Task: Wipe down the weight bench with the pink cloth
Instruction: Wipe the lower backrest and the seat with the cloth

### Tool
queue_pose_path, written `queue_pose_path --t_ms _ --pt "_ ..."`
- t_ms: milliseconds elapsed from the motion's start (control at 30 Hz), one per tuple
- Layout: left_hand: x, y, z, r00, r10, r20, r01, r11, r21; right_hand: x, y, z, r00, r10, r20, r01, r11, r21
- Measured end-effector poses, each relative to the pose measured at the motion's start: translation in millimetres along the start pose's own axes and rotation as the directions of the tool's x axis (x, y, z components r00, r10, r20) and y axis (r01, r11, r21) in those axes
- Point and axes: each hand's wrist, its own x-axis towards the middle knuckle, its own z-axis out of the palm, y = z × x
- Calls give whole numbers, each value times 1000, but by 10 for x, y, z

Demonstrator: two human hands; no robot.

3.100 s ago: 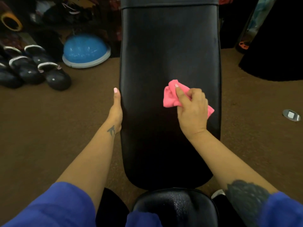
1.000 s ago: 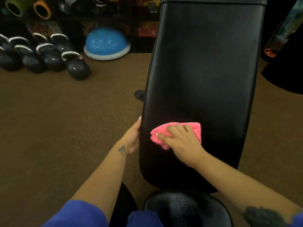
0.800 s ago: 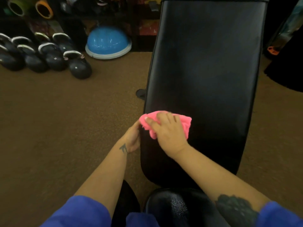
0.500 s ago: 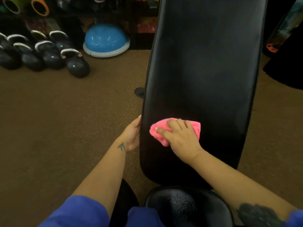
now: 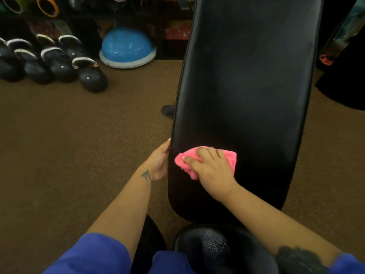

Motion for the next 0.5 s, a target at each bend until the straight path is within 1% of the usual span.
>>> queue_pose_path --t_ms 67,133,200,267,333,433,500 --pt "-9 23 15 1000 6 -15 -6 1000 0 39 -168 81 1000 -26 18 25 999 30" --pt "-27 29 29 1000 10 -23 -10 1000 14 -96 -286 202 986 -124 111 122 992 24" --pt "-28 5 20 1000 3 -4 -3 1000 21 -311 -230 245 962 -203 185 200 979 33" --pt "-38 -6 31 1000 11 -1 -11 1000 16 -452 -73 212 956 -237 173 236 971 30" --pt "-44 0 32 1000 28 3 -28 1000 14 -414 58 133 976 -191 101 190 982 11" --pt "-28 0 29 1000 24 5 -24 999 26 -125 18 42 998 -60 21 61 998 -12" --pt "1 1 29 1000 14 -23 -13 999 30 -17 -159 93 997 -67 28 67 998 6"
